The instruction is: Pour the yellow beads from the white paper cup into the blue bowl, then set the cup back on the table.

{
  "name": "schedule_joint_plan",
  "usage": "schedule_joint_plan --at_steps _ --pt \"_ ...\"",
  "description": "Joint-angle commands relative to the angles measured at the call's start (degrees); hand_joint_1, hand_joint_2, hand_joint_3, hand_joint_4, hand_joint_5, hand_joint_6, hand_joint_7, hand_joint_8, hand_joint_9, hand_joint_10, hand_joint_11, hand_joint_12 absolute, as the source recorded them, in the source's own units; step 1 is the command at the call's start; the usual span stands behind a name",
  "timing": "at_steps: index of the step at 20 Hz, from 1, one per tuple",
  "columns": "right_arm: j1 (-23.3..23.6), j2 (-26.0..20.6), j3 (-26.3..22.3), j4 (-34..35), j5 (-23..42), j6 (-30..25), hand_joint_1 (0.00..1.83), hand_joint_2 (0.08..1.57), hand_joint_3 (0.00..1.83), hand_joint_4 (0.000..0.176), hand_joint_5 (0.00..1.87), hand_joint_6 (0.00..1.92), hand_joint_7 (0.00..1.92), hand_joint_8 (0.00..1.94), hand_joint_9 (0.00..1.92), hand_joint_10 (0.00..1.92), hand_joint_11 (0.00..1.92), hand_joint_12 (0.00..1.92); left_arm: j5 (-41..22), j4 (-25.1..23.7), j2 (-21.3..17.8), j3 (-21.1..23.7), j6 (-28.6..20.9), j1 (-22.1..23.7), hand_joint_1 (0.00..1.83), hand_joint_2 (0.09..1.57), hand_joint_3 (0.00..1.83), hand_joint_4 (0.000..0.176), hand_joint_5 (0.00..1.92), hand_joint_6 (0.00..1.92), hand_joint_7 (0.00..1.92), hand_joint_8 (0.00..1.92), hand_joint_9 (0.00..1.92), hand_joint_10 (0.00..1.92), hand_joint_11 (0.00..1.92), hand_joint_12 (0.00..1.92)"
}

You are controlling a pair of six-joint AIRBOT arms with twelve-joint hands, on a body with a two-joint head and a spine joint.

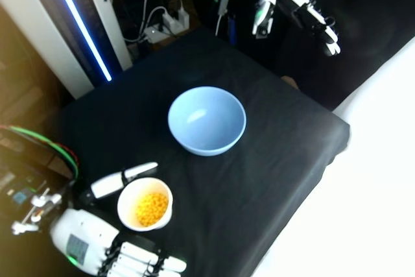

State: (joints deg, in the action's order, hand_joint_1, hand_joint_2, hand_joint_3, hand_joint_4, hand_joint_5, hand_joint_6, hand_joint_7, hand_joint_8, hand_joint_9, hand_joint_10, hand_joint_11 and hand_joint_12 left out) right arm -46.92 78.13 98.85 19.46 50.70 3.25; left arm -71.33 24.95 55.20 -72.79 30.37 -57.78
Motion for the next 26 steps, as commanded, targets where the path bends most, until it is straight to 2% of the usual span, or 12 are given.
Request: schedule_joint_plan --at_steps 1,6,8,11,13,14,17,18,20,22,24,26 --pt "0.5 -0.6 0.6 1.0 6.9 -1.0 0.66 0.60 0.00 0.019 0.11 0.00 0.08 0.00 0.00 0.00 0.00 0.00 -6.7 0.7 -0.1 -0.4 -0.5 0.6 0.33 0.88 0.00 0.009 0.00 0.00 0.16 0.00 0.16 0.01 0.01 0.03" --pt "0.5 -0.5 0.9 1.1 6.9 -3.1 0.60 0.64 0.01 0.000 0.12 0.01 0.10 0.01 0.00 0.00 0.00 0.00 -6.6 0.5 -0.1 -0.4 -0.5 0.8 0.34 0.91 0.01 0.007 0.00 0.00 0.18 0.01 0.19 0.01 0.06 0.05" --pt "0.5 -0.2 1.3 1.0 7.0 -4.8 0.61 0.69 0.01 0.014 0.17 0.01 0.09 0.00 0.00 0.00 0.00 0.00 -6.6 0.5 -0.1 -0.4 -0.5 0.8 0.32 0.90 0.01 0.011 0.00 0.00 0.18 0.00 0.19 0.01 0.05 0.04" --pt "0.5 0.1 1.6 1.0 7.0 -5.6 0.54 0.65 0.00 0.000 0.17 0.00 0.04 0.00 0.00 0.00 0.00 0.00 -6.4 0.3 -0.1 -0.4 -0.5 1.0 0.33 0.89 0.00 0.014 0.00 0.00 0.17 0.00 0.19 0.01 0.04 0.04" --pt "0.5 0.2 1.6 0.8 7.0 -5.6 0.55 0.64 0.00 0.000 0.19 0.01 0.04 0.01 0.00 0.00 0.00 0.00 -6.4 0.3 -0.1 -0.4 -0.5 1.0 0.33 0.89 0.00 0.033 0.00 0.00 0.18 0.00 0.19 0.01 0.03 0.04" --pt "0.5 0.3 1.6 0.7 7.0 -5.6 0.57 0.64 0.00 0.000 0.22 0.02 0.02 0.00 0.00 0.00 0.00 0.00 -6.3 0.3 -0.1 -0.4 -0.5 1.0 0.32 0.89 0.00 0.028 0.00 0.00 0.18 0.00 0.19 0.00 0.04 0.04" --pt "0.5 0.6 1.6 -0.1 7.0 -5.6 0.61 0.73 0.01 0.000 0.22 0.01 0.09 0.01 0.00 0.00 0.00 0.00 -6.2 0.2 0.1 -0.5 -0.5 1.1 0.33 0.88 0.00 0.047 0.00 0.00 0.17 0.00 0.15 0.00 0.06 0.05" --pt "0.5 0.6 1.6 -0.3 7.0 -5.6 0.64 0.72 0.00 0.036 0.33 0.01 0.14 0.01 0.00 0.00 0.00 0.00 -6.1 0.2 0.2 -0.6 -0.5 1.1 0.34 0.87 0.00 0.040 0.00 0.00 0.17 0.00 0.14 0.00 0.05 0.05" --pt "0.5 0.6 1.6 -0.5 7.0 -5.6 0.66 0.71 0.00 0.049 0.42 0.01 0.15 0.00 0.00 0.00 0.00 0.00 -6.1 0.2 0.2 -0.6 -0.5 1.1 0.34 0.86 0.00 0.042 0.00 0.00 0.18 0.00 0.14 0.00 0.04 0.04" --pt "0.5 0.6 1.6 -0.9 7.0 -5.6 0.73 0.73 0.00 0.029 0.55 0.01 0.27 0.01 0.08 0.01 0.01 0.01 -6.0 0.2 0.2 -0.6 -0.5 1.1 0.33 0.86 0.00 0.037 0.00 0.00 0.17 0.00 0.12 0.00 0.00 0.03" --pt "0.5 0.6 1.6 -1.3 7.0 -5.6 0.76 0.81 0.00 0.043 0.72 0.01 0.44 0.01 0.17 0.01 0.03 0.03 -5.9 0.2 0.3 -0.7 -0.6 1.1 0.33 0.87 0.00 0.043 0.00 0.00 0.18 0.00 0.12 0.00 0.00 0.03" --pt "0.6 0.6 1.6 -1.7 7.0 -5.6 0.69 0.93 0.01 0.100 0.80 0.00 0.54 0.01 0.22 0.01 0.00 0.22 -5.8 0.1 0.4 -0.7 -0.6 1.1 0.34 0.86 0.00 0.041 0.00 0.00 0.18 0.00 0.12 0.00 0.02 0.04"
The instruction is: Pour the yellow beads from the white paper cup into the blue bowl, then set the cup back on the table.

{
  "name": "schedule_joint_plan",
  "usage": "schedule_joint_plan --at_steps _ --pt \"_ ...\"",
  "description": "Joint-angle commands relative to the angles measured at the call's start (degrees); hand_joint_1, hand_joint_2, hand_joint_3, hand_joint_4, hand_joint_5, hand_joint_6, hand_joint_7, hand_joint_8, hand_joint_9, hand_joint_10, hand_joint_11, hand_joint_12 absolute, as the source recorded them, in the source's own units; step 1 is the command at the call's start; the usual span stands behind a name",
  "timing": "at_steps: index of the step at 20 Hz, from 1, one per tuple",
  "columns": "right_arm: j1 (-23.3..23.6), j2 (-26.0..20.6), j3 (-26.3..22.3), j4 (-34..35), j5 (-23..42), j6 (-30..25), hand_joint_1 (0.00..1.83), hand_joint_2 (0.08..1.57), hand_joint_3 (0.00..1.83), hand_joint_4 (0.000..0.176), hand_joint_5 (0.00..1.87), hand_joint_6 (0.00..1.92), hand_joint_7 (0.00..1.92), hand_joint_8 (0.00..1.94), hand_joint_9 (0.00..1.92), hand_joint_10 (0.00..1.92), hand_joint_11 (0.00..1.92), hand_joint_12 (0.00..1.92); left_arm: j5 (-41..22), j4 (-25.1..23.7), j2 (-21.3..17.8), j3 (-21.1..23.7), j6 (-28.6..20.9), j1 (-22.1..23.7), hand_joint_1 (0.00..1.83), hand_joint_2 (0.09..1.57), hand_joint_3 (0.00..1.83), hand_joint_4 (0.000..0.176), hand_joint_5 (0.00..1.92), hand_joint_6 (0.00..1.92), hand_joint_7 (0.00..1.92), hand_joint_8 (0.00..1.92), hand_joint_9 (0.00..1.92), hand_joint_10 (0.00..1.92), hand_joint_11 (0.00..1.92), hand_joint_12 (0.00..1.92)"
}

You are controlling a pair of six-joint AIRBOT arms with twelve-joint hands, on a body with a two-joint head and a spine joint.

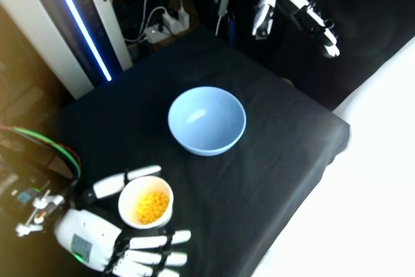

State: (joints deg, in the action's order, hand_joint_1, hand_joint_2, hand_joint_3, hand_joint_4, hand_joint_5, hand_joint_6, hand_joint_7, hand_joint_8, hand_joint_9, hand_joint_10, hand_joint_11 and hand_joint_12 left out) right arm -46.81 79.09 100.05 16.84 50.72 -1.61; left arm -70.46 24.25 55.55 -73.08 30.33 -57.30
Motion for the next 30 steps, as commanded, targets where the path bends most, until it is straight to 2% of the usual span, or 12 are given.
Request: schedule_joint_plan --at_steps 1,5,12,13,14,18,21,22,23,24,28,30 --pt "0.5 -0.3 0.4 0.8 7.0 -0.7 0.65 0.99 0.01 0.094 0.79 0.00 0.57 0.00 0.25 0.01 0.00 0.24 -6.6 0.8 0.2 -0.5 -0.6 0.6 0.34 0.85 0.00 0.049 0.00 0.00 0.18 0.00 0.13 0.00 0.02 0.04" --pt "0.5 -0.4 0.4 0.5 7.0 -0.7 0.64 1.17 0.00 0.056 0.96 0.01 0.74 0.00 0.41 0.01 0.00 0.42 -6.5 0.8 0.4 -0.6 -0.8 0.6 0.33 0.88 0.01 0.031 0.00 0.00 0.20 0.01 0.16 0.01 0.04 0.06" --pt "1.7 -0.4 0.2 -2.8 7.0 -0.7 0.67 1.24 0.00 0.029 0.91 0.00 0.70 0.00 0.45 0.01 0.00 0.85 -6.3 0.7 0.7 -0.8 -0.9 0.6 0.32 0.89 0.00 0.055 0.00 0.00 0.20 0.00 0.18 0.01 0.03 0.06" --pt "2.2 -0.4 0.1 -3.7 7.0 -0.7 0.87 1.21 0.00 0.147 0.83 0.98 0.75 0.01 0.46 0.01 0.00 0.82 -6.3 0.7 0.7 -0.8 -0.9 0.6 0.31 0.89 0.00 0.054 0.00 0.00 0.20 0.00 0.19 0.01 0.04 0.07" --pt "2.7 -0.4 -0.1 -4.5 7.0 -0.7 0.88 1.23 0.01 0.170 0.75 1.27 0.77 0.01 0.48 0.01 0.00 0.83 -6.3 0.7 0.7 -0.8 -0.9 0.6 0.32 0.88 0.00 0.057 0.00 0.00 0.21 0.00 0.20 0.01 0.05 0.08" --pt "3.3 -1.2 -0.5 -6.3 7.3 -0.7 0.87 1.26 0.00 0.176 0.70 1.40 0.86 0.01 0.61 0.02 0.00 1.11 -6.3 0.6 0.7 -0.9 -0.9 0.6 0.34 0.89 0.00 0.052 0.00 0.00 0.22 0.01 0.21 0.01 0.07 0.09" --pt "3.3 -1.8 -0.6 -6.6 7.7 -0.7 0.90 1.23 0.00 0.176 0.75 1.32 0.86 0.00 0.62 0.01 0.00 1.10 -6.3 0.6 0.8 -0.9 -0.9 0.6 0.34 0.87 0.00 0.042 0.00 0.00 0.21 0.00 0.21 0.01 0.08 0.10" --pt "3.3 -1.9 -0.6 -6.6 7.9 -0.7 0.76 1.23 0.00 0.081 0.76 0.52 0.83 0.00 0.57 0.00 0.00 0.95 -6.2 0.6 0.8 -0.9 -0.9 0.6 0.35 0.88 0.00 0.033 0.00 0.00 0.21 0.00 0.20 0.00 0.06 0.09" --pt "3.3 -2.0 -0.6 -6.8 8.0 -0.7 0.76 1.23 0.00 0.081 0.76 0.52 0.83 0.00 0.57 0.00 0.00 0.95 -6.2 0.5 0.9 -1.0 -0.9 0.6 0.35 0.88 0.00 0.033 0.00 0.00 0.21 0.00 0.20 0.00 0.06 0.09" --pt "3.8 -2.3 -0.7 -7.2 8.0 -0.7 0.89 1.23 0.00 0.172 0.75 1.29 0.78 0.00 0.52 0.00 0.00 0.99 -6.1 0.5 1.0 -1.0 -0.9 0.6 0.34 0.89 0.00 0.041 0.00 0.00 0.22 0.00 0.22 0.01 0.09 0.11" --pt "9.0 -3.5 -1.4 -13.1 7.9 -0.7 0.90 1.23 0.00 0.176 0.76 1.31 0.84 0.01 0.65 0.03 0.00 1.23 -6.1 0.4 1.0 -1.1 -1.0 0.7 0.35 0.89 0.00 0.037 0.00 0.00 0.23 0.01 0.21 0.00 0.09 0.11" --pt "10.0 -3.8 -1.9 -14.4 7.9 -0.4 0.89 1.24 0.00 0.176 0.73 1.34 0.83 0.00 0.58 0.01 0.00 1.04 -6.1 0.4 1.0 -1.1 -1.0 0.7 0.34 0.90 0.01 0.025 0.00 0.00 0.24 0.01 0.24 0.02 0.13 0.13"
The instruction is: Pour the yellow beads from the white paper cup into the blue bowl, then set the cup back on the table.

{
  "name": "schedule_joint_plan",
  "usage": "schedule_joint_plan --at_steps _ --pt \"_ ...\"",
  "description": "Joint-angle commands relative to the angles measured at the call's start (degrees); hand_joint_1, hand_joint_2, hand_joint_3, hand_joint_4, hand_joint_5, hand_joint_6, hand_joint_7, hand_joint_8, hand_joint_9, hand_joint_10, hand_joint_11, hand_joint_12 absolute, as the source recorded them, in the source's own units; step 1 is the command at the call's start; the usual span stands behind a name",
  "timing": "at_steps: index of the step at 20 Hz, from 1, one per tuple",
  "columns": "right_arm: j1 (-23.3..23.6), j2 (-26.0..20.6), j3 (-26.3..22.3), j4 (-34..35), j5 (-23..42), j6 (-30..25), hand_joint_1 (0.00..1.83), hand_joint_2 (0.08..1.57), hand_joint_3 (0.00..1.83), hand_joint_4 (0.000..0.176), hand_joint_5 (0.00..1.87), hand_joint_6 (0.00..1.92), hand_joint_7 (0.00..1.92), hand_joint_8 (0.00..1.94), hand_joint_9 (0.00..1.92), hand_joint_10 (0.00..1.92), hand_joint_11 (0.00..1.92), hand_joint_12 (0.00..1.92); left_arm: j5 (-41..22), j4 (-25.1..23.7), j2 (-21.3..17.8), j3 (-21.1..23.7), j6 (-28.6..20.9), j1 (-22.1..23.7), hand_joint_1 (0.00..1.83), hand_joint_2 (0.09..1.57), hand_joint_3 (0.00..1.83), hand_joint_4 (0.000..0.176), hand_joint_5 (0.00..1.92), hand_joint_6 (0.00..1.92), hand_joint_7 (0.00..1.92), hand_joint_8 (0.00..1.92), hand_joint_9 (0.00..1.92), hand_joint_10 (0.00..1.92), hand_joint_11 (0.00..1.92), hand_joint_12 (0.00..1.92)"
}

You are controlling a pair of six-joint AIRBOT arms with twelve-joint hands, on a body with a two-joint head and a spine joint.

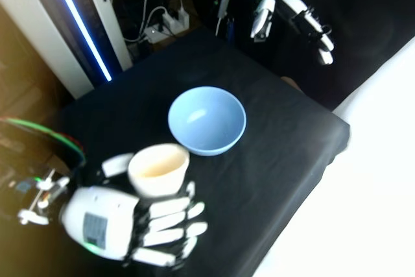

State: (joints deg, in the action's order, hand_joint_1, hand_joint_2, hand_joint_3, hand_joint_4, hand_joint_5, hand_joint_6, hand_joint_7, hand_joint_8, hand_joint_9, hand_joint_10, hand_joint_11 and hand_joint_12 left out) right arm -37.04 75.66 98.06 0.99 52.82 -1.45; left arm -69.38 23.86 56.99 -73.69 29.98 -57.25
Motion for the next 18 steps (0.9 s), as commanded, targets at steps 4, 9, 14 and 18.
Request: schedule_joint_plan --at_steps 4,9,14,18 --pt "1.0 -0.5 -0.1 -0.6 5.4 -0.4 0.70 1.24 0.00 0.054 0.86 0.06 0.80 0.00 0.53 0.01 0.00 0.96 -7.0 0.6 -0.3 -0.7 -0.6 0.8 0.33 0.89 0.00 0.035 0.00 0.00 0.23 0.00 0.23 0.01 0.10 0.13" --pt "3.3 -0.7 -0.1 -4.4 3.3 -0.4 0.75 1.25 0.00 0.000 0.90 0.00 0.86 0.00 0.76 0.02 0.38 0.83 -6.5 0.1 -0.1 -1.0 -0.6 1.2 0.31 0.86 0.00 0.054 0.00 0.00 0.24 0.00 0.22 0.00 0.07 0.13" --pt "5.3 -0.7 0.1 -7.5 1.3 -0.4 0.90 1.24 0.00 0.161 0.74 1.34 0.89 0.00 0.71 0.01 0.32 0.90 -6.1 -0.3 0.0 -1.2 -0.6 1.6 0.32 0.90 0.00 0.045 0.00 0.00 0.23 0.00 0.18 0.00 0.06 0.15" --pt "6.8 -0.8 0.2 -9.9 0.3 -0.4 0.93 1.24 0.00 0.104 0.74 1.34 0.91 0.00 0.74 0.01 0.31 0.90 -5.8 -0.8 0.0 -1.4 -0.6 2.0 0.32 0.88 0.00 0.051 0.00 0.00 0.25 0.01 0.17 0.00 0.04 0.15"
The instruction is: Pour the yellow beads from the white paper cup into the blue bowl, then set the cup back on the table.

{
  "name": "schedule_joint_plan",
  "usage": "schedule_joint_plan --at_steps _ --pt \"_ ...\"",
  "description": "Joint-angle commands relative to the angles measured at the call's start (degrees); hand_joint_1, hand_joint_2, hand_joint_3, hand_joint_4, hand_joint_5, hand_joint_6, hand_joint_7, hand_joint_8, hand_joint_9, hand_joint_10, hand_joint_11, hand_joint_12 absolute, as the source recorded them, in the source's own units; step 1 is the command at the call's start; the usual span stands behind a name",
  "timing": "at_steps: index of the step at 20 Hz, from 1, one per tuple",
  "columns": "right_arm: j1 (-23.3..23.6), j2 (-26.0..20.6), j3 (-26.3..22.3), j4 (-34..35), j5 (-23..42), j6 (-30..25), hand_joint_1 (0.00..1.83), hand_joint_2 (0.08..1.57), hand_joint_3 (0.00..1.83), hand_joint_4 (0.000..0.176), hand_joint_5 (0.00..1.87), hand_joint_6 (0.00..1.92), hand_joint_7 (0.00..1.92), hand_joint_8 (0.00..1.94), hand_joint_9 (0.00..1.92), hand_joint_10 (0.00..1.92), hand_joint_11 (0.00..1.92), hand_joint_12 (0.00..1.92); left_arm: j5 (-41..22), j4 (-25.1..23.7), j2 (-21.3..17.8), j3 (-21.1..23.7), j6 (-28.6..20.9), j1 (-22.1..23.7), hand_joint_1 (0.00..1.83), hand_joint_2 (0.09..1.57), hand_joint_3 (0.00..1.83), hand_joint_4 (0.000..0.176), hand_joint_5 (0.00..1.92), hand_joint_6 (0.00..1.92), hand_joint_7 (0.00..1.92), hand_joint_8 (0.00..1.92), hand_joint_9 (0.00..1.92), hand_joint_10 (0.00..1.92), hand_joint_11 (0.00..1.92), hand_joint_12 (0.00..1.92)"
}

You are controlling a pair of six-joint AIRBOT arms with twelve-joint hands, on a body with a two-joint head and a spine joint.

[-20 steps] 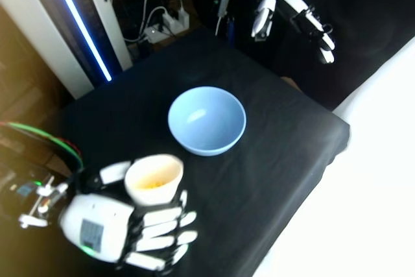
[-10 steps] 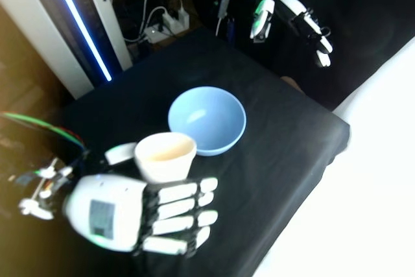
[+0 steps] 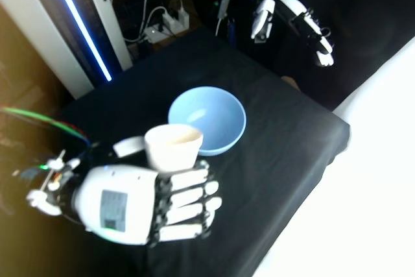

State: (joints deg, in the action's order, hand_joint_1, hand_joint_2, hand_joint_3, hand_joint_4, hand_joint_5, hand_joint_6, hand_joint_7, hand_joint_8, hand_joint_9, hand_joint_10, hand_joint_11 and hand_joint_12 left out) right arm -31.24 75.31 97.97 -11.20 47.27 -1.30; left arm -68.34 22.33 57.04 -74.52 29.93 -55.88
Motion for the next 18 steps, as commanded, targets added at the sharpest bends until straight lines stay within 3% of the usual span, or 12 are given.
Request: schedule_joint_plan --at_steps 1,3,4,5,7,9,10,11,13,14,17,18 --pt "1.2 -0.4 0.3 1.9 5.7 -0.5 0.93 1.25 0.00 0.094 0.74 1.35 0.92 0.00 0.76 0.01 0.31 0.91 -6.7 0.6 -0.1 -0.6 -0.6 0.8 0.32 0.88 0.00 0.048 0.00 0.00 0.25 0.01 0.19 0.01 0.04 0.16" --pt "2.4 -0.5 0.2 0.0 4.7 -0.5 0.95 1.25 0.00 0.055 0.74 1.34 0.95 0.00 0.78 0.01 0.35 0.93 -6.3 0.1 -0.1 -0.7 -0.6 1.1 0.32 0.89 0.00 0.059 0.00 0.00 0.26 0.01 0.20 0.01 0.05 0.17" --pt "3.4 -0.6 0.1 -1.5 3.8 -0.5 0.95 1.26 0.00 0.051 0.73 1.37 0.94 0.00 0.79 0.01 0.35 0.94 -6.2 0.0 -0.1 -0.7 -0.6 1.2 0.32 0.89 0.00 0.056 0.00 0.00 0.26 0.01 0.20 0.01 0.05 0.17" --pt "4.2 -0.8 -0.1 -2.7 3.3 -0.5 0.93 1.25 0.00 0.090 0.73 1.36 0.94 0.00 0.77 0.00 0.29 1.01 -6.2 -0.1 -0.1 -0.7 -0.6 1.3 0.32 0.88 0.00 0.057 0.00 0.00 0.27 0.01 0.21 0.01 0.05 0.17" --pt "5.3 -1.0 -0.3 -4.4 2.6 -0.5 0.96 1.24 0.00 0.054 0.76 1.31 0.96 0.00 0.87 0.02 0.34 1.19 -6.0 -0.3 -0.1 -0.7 -0.6 1.5 0.33 0.88 0.00 0.057 0.00 0.00 0.27 0.01 0.21 0.01 0.04 0.17" --pt "5.5 -1.0 -0.5 -5.2 2.2 -0.5 0.97 1.22 0.00 0.066 0.80 1.26 1.02 0.01 0.98 0.04 0.41 1.30 -5.6 -0.8 -0.1 -0.9 -0.6 1.9 0.33 0.87 0.00 0.057 0.00 0.00 0.27 0.00 0.21 0.01 0.04 0.17" --pt "5.6 -1.1 -0.6 -5.6 2.1 -0.5 0.95 1.21 0.00 0.130 0.81 1.24 1.04 0.01 1.03 0.05 0.38 1.40 -5.3 -1.0 -0.1 -0.9 -0.6 2.2 0.32 0.87 0.00 0.061 0.00 0.00 0.26 0.00 0.21 0.01 0.04 0.17" --pt "5.8 -1.2 -0.7 -6.3 1.8 -0.5 0.94 1.21 0.00 0.160 0.80 1.24 1.05 0.00 0.92 0.02 0.19 1.37 -5.2 -1.2 -0.1 -1.0 -0.6 2.4 0.32 0.87 0.00 0.067 0.00 0.00 0.26 0.00 0.21 0.01 0.05 0.17" --pt "6.4 -1.2 -0.9 -7.8 1.2 -0.5 0.97 1.21 0.00 0.087 0.81 1.24 1.09 0.01 0.98 0.03 0.20 1.40 -4.9 -1.5 -0.1 -1.0 -0.6 2.5 0.30 0.88 0.00 0.061 0.00 0.00 0.26 0.00 0.22 0.01 0.07 0.18" --pt "6.6 -1.2 -0.9 -8.3 1.0 -0.5 0.97 1.20 0.00 0.089 0.82 1.22 1.12 0.01 0.97 0.02 0.16 1.34 -4.8 -1.6 -0.1 -1.1 -0.6 2.6 0.33 0.88 0.00 0.064 0.00 0.00 0.26 0.00 0.22 0.01 0.08 0.19" --pt "7.0 -1.2 -1.0 -9.6 0.8 -0.5 1.03 1.17 0.00 0.041 0.91 1.10 1.21 0.01 1.08 0.05 0.16 1.37 -4.4 -2.0 0.0 -1.1 -0.6 2.8 0.33 0.87 0.00 0.074 0.00 0.00 0.26 0.00 0.24 0.01 0.09 0.19" --pt "7.1 -1.2 -1.0 -10.0 0.7 -0.5 1.04 1.15 0.01 0.023 0.92 1.08 1.23 0.00 1.03 0.74 0.42 1.70 -4.3 -2.1 -0.1 -1.1 -0.6 2.9 0.34 0.85 0.00 0.084 0.00 0.00 0.27 0.00 0.24 0.01 0.09 0.19"
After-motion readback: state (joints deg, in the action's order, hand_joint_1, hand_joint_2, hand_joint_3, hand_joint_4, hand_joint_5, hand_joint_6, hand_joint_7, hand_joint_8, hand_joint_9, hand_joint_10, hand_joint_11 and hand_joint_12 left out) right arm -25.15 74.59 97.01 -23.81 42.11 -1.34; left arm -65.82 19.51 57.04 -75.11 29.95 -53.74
